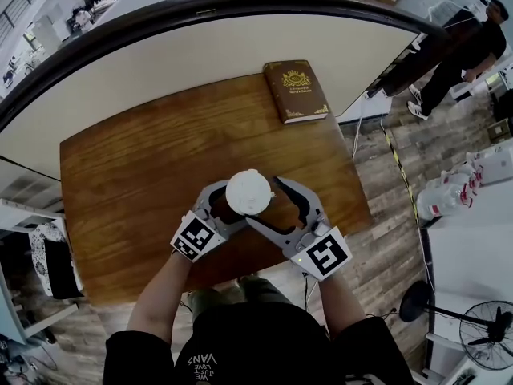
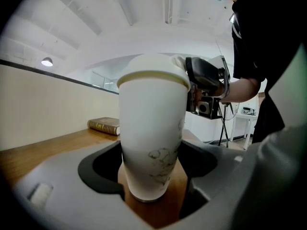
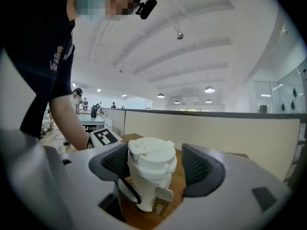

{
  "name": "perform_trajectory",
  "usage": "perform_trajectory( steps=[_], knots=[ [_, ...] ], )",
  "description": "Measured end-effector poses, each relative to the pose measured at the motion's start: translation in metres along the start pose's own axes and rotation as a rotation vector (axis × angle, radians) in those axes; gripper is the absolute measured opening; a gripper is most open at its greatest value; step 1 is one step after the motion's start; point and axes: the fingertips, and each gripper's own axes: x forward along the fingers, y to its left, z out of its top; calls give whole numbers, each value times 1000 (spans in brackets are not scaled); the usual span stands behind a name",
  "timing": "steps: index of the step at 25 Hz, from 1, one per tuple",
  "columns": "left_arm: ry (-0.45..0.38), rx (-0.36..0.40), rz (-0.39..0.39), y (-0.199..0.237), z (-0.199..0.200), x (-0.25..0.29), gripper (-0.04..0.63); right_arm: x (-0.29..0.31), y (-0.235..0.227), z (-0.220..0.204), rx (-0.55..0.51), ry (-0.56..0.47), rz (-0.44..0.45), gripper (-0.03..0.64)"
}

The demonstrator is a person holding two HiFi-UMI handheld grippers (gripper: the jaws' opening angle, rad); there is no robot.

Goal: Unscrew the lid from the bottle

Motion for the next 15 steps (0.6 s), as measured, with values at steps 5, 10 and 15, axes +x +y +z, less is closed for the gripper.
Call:
perform_trajectory(
  steps=[5,10,15],
  knots=[
    [-5,-5,11,0,2,0,362,-10,-7,-2,-7,16,17,325],
    [-4,-12,17,0,0,0,362,-20,-15,-11,11,38,-4,325],
    [-1,-12,19,0,-1,-2,362,-33,-36,-19,98,26,-109,325]
  ],
)
